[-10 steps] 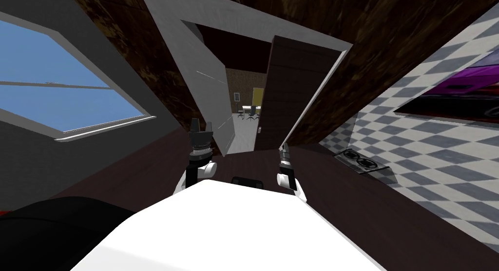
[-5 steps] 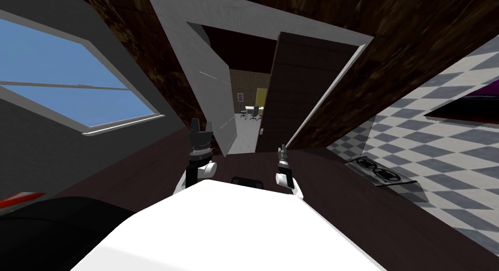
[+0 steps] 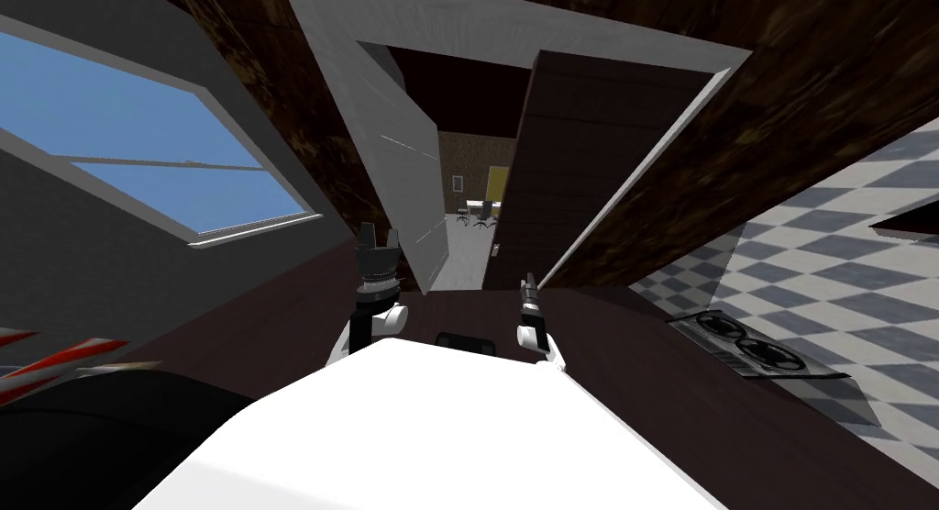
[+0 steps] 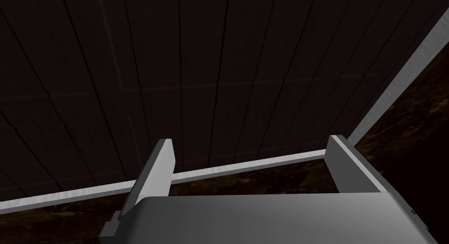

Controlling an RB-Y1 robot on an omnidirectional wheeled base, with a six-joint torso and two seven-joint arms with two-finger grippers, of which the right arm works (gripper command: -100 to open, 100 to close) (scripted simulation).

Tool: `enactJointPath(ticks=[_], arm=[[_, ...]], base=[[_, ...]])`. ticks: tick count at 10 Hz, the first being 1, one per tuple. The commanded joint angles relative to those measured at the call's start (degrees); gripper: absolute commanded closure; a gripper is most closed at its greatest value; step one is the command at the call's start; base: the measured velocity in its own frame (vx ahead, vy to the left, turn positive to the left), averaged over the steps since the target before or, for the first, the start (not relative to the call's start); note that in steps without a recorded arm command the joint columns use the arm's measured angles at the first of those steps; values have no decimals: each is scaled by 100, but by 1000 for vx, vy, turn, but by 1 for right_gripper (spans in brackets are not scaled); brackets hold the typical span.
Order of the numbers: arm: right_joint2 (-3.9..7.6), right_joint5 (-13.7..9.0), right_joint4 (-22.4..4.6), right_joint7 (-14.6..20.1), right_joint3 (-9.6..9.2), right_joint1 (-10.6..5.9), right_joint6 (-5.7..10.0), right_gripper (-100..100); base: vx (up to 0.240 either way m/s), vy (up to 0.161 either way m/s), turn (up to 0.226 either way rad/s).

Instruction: Push the door open

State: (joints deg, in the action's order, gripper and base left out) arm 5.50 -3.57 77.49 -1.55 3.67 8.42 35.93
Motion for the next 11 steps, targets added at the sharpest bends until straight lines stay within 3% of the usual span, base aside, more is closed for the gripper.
enactJointPath(ticks=[1,4,5,11], arm=[[-1,-26,-280,-3,-10,-95,64,-100],[11,-80,-775,5,-14,-308,182,-100],[11,-80,-799,5,-14,-308,182,-100],[19,-184,-1790,21,-22,-716,407,-100]], base=[[92,-53,110],[88,-54,131],[59,-32,33],[70,-48,111]])
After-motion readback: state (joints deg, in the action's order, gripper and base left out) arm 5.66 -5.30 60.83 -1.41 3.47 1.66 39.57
